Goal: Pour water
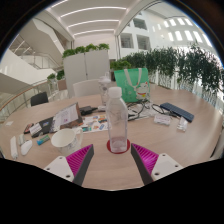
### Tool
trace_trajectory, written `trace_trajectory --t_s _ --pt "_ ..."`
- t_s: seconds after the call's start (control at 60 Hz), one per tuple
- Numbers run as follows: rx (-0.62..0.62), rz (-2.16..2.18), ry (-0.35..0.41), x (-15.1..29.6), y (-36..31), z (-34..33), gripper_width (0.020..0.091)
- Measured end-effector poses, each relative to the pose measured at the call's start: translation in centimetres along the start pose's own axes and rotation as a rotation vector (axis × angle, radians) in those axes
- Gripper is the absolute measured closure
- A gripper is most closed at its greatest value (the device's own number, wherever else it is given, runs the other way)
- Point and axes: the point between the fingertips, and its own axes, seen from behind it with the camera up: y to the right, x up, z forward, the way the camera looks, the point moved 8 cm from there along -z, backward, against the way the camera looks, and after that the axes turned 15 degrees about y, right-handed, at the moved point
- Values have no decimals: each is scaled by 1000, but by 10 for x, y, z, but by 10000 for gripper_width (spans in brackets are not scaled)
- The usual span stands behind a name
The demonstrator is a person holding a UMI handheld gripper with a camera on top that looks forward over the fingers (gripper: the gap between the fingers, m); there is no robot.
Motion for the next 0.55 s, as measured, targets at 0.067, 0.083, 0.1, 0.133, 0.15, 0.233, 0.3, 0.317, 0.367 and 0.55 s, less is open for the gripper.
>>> trace_trajectory --t_s 0.067,0.083,0.1,0.133,0.15,0.233,0.3,0.317,0.367,0.55 --pt "-18 -3 12 11 -10 -45 270" --pt "-22 -3 16 13 -13 -56 258" --pt "-26 -5 19 16 -16 -67 270" --pt "-34 -9 24 22 -21 -83 272" --pt "-38 -10 26 24 -24 -93 271" --pt "-44 -23 36 33 -44 -141 274" --pt "-48 -35 32 39 -63 -175 275" --pt "-51 -37 31 40 -67 -184 274" --pt "-59 -45 37 46 -75 -204 276" --pt "-86 -62 64 67 -109 -281 269"
